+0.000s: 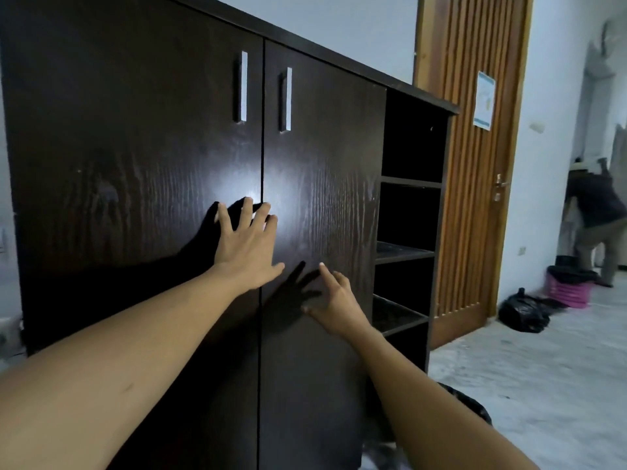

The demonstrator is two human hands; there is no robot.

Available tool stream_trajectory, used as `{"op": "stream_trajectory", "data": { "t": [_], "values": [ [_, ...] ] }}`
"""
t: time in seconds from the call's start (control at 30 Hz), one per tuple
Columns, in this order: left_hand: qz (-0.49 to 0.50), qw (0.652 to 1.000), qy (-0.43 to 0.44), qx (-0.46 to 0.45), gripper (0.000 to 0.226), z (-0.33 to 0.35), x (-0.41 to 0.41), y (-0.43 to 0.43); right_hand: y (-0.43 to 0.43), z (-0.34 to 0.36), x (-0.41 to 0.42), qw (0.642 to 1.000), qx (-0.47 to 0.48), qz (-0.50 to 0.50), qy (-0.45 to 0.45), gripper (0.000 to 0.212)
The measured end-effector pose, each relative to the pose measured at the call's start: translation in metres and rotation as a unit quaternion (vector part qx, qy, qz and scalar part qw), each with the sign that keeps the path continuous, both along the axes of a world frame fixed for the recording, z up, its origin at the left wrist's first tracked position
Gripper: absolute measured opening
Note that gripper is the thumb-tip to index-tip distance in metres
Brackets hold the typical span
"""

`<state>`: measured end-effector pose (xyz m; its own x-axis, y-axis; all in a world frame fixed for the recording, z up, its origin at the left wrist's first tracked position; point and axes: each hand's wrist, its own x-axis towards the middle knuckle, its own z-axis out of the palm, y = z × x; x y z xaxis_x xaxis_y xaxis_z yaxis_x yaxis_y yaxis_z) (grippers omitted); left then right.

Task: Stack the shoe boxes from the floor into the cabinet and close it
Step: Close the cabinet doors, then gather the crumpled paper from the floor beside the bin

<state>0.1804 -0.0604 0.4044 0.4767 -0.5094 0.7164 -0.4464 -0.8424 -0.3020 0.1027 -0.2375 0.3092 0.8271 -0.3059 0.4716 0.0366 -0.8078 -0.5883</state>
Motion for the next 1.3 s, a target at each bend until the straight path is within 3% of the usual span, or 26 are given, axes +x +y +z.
{"op": "stream_trajectory", "data": {
  "t": [0.43, 0.8, 0.9, 1.0, 1.1, 1.3],
  "values": [
    [-0.21, 0.959, 0.176, 0.072, 0.087, -0.131, -0.064, -0.12, -0.119, -0.092, -0.133, 0.981, 0.039, -0.161, 0.101, 0.099],
    [-0.232, 0.881, 0.378, 0.164, 0.086, -0.363, -0.039, -0.231, -0.211, -0.333, -0.166, 0.936, 0.178, -0.234, 0.192, 0.095],
    [-0.234, 0.851, 0.438, 0.173, 0.09, -0.434, -0.023, -0.245, -0.22, -0.403, -0.17, 0.921, 0.236, -0.235, 0.2, 0.104],
    [-0.234, 0.829, 0.485, 0.151, 0.107, -0.499, -0.01, -0.248, -0.222, -0.459, -0.171, 0.907, 0.274, -0.224, 0.226, 0.118],
    [-0.22, 0.81, 0.525, 0.14, 0.108, -0.554, -0.002, -0.243, -0.218, -0.502, -0.173, 0.909, 0.291, -0.207, 0.215, 0.134],
    [-0.24, 0.775, 0.553, 0.19, 0.125, -0.634, 0.011, -0.245, -0.206, -0.562, -0.17, 0.925, 0.181, -0.208, 0.262, 0.153]
  ]
}}
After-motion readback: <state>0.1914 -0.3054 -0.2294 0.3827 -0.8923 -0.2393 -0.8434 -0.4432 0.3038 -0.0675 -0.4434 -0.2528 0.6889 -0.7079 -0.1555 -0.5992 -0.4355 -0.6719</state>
